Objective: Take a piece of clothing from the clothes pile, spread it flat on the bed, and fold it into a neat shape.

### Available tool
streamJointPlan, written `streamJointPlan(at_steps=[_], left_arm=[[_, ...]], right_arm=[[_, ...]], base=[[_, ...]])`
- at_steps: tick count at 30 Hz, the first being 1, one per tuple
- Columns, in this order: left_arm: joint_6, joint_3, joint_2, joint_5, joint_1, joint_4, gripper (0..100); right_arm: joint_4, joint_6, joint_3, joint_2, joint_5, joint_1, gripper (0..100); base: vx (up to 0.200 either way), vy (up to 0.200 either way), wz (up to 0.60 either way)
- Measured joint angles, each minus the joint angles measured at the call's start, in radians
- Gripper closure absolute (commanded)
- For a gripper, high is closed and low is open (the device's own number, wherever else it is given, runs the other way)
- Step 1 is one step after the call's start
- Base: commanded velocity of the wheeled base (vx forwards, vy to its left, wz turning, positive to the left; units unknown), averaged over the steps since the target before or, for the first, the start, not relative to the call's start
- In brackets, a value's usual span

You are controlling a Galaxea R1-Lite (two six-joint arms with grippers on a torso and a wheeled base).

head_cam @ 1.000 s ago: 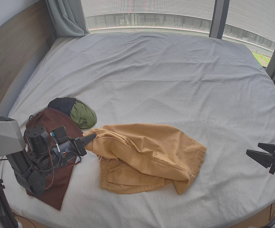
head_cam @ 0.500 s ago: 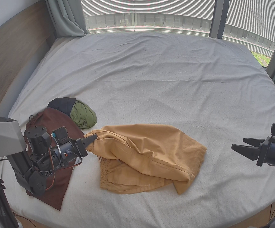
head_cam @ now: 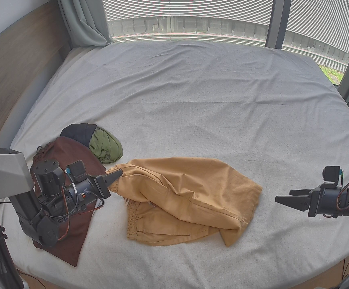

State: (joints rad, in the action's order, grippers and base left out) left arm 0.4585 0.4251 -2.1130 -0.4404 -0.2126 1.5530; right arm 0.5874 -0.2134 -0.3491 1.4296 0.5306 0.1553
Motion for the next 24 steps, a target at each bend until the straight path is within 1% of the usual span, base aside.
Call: streamJointPlan(at_steps=[3,6,15,24], left_arm=[[-0.001,-0.005,0.0,0.001,-0.001,0.0,100],[-0.001,-0.006,-0.001,0.002,-0.002,0.0,100],[0.0,0.011,-0.02,0.009,0.005,0.0,100],[0.0,0.033,-0.044,0.015,0.023,0.0,100]], right_arm=[[0.044,-0.024,0.006,0.044,0.033,-0.001,0],[0.095,-0.031,0.017,0.087,0.043,-0.001,0],[0.189,-0.04,0.048,0.216,0.048,0.001,0],[0.32,-0.102,0.062,0.351,0.049,0.011,0]], base=[[0.0,0.0,0.0],[0.0,0.0,0.0],[0.0,0.0,0.0],[0.0,0.0,0.0]])
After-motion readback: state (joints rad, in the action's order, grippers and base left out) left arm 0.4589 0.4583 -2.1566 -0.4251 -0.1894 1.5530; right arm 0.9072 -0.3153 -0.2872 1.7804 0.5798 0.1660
